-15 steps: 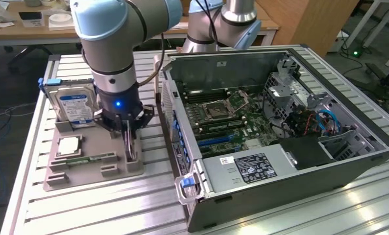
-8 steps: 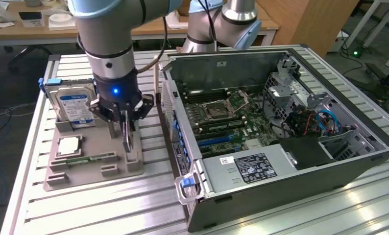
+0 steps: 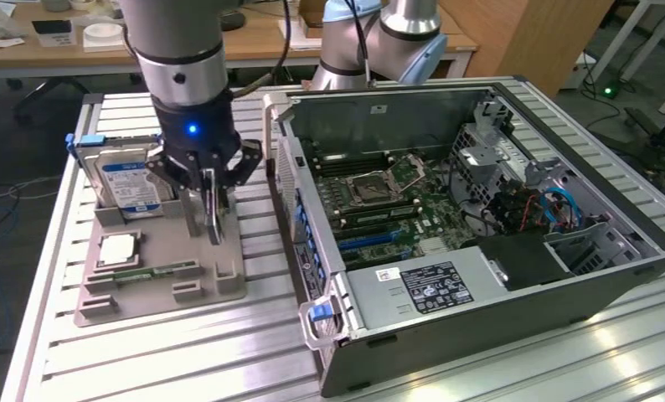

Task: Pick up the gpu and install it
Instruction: 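Pick up the gpu and move the gpu toward the slot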

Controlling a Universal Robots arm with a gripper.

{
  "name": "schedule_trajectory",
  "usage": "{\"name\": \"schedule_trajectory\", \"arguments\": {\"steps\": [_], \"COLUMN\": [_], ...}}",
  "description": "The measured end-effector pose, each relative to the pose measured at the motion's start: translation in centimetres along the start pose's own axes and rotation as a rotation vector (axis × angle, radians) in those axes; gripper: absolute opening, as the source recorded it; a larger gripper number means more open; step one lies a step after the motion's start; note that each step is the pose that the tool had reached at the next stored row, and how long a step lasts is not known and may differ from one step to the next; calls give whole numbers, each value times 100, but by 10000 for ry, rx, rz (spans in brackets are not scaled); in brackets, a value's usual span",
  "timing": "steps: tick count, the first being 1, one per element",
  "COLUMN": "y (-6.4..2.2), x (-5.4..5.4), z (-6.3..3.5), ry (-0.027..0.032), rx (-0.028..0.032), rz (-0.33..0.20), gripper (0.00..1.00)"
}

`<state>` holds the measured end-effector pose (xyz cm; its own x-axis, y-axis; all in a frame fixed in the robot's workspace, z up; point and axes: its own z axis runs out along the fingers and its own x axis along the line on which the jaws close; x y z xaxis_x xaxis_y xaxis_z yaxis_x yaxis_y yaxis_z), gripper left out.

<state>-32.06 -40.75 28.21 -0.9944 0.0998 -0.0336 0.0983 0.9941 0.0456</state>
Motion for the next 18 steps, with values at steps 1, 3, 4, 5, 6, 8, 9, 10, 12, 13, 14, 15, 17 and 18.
{"name": "schedule_trajectory", "arguments": {"steps": [1, 3, 4, 5, 6, 8, 9, 10, 12, 13, 14, 15, 17, 18], "y": [2, 5, 7, 9, 10, 14, 15, 17, 21, 22, 24, 26, 29, 31], "x": [-2, -4, -6, -7, -8, -10, -11, -13, -15, -17, -18, -19, -22, -23], "z": [-41, -121, -161, -197, -229, -299, -340, -378, -453, -490, -527, -565, -640, -679], "ry": [1, 4, 6, 8, 8, 11, 13, 14, 16, 17, 19, 19, 21, 22], "rx": [-10, -37, -49, -64, -82, -109, -121, -132, -154, -165, -176, -189, -204, -209], "rz": [0, 1, 1, 2, 2, 4, 5, 5, 5, 6, 7, 7, 7, 8], "gripper": [29, 29, 29, 29, 29, 29, 29, 29, 29, 29, 29, 29, 29, 29]}}
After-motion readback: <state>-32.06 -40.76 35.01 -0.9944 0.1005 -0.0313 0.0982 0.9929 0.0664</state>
